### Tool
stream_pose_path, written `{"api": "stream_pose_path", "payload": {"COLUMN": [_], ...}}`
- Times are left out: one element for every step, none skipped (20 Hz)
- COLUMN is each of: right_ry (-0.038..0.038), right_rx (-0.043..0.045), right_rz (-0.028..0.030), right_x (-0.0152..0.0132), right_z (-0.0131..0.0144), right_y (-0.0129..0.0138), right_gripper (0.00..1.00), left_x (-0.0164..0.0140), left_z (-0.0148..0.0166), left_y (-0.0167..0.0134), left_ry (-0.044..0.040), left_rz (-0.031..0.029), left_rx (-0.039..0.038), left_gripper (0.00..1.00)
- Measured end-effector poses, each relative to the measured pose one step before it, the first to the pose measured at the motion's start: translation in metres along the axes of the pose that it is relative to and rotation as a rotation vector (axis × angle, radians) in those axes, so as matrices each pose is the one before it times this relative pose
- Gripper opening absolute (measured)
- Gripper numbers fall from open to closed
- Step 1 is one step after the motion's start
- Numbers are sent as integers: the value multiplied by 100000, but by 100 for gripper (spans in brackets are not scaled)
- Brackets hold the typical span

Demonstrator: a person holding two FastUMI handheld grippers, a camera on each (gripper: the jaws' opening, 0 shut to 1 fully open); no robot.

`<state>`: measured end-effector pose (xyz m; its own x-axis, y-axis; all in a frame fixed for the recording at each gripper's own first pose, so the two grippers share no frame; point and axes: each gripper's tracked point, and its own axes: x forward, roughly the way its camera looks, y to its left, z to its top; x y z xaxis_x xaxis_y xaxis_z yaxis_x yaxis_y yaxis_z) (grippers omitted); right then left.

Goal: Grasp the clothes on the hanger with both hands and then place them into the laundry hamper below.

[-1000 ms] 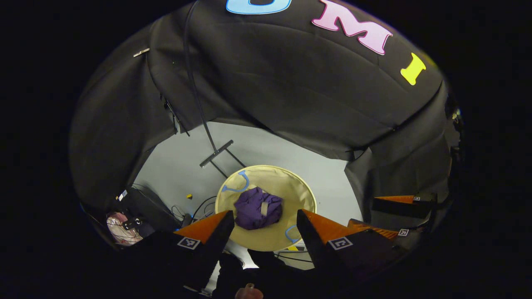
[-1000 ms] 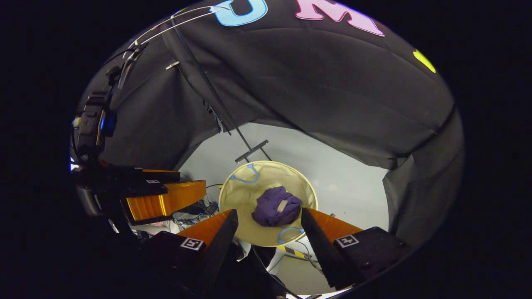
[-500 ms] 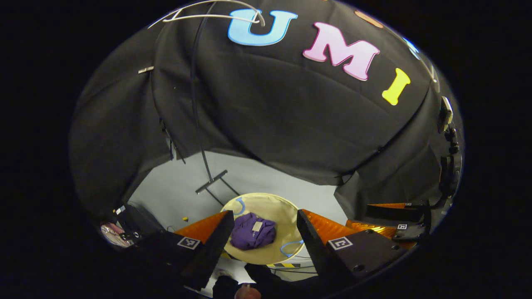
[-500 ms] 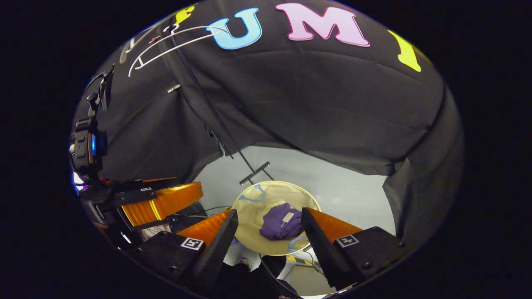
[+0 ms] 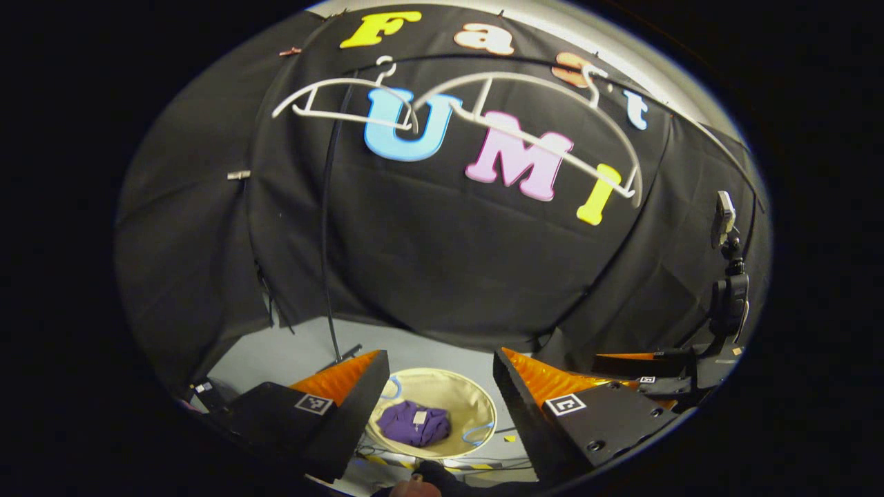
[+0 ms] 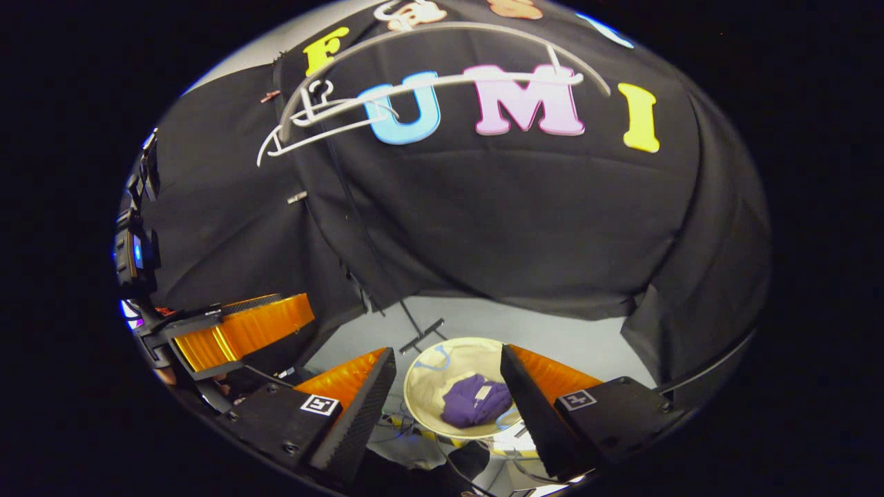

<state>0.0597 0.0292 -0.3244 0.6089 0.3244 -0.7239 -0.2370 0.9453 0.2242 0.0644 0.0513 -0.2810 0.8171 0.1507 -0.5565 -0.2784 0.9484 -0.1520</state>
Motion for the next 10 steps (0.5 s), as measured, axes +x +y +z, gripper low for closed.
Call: {"api": "stream_pose_path", "payload": {"right_ry": [-5548, -5800, -6259, -4651, -4733, -4954, -4518, -4727, -4420, -4043], "right_rx": [263, 450, 502, 374, 166, -182, -578, -893, -1071, -829], "right_rz": [-941, -876, -1034, -725, -846, -798, -593, -716, -642, -806], "right_x": [-1320, -1412, -1571, -1194, -1321, -1461, -1087, -1049, -998, -896], "right_z": [1312, 1166, 1568, 1191, 1114, 1288, 1303, 1289, 1258, 1051], "right_y": [689, 487, 792, 433, 399, 439, 479, 455, 513, 711], "right_gripper": [99, 99, 99, 99, 98, 98, 98, 98, 98, 98], "left_x": [-1080, -1276, -1713, -1515, -1493, -1269, -997, -1075, -1115, -969], "left_z": [1136, 1077, 1205, 1324, 1378, 1555, 1230, 1269, 1420, 1308], "left_y": [-10, -200, -459, -270, 1, 101, 90, -135, -403, -277], "left_ry": [-3478, -3410, -3716, -4256, -4085, -4289, -4267, -3999, -3749, -3267], "left_rz": [-1944, -1813, -1744, -1469, -1110, -1122, -1263, -1442, -1279, -1091], "left_rx": [1908, 2090, 2356, 2473, 2343, 1890, 1205, 922, 1030, 1297], "left_gripper": [96, 95, 95, 95, 95, 95, 95, 95, 95, 92]}}
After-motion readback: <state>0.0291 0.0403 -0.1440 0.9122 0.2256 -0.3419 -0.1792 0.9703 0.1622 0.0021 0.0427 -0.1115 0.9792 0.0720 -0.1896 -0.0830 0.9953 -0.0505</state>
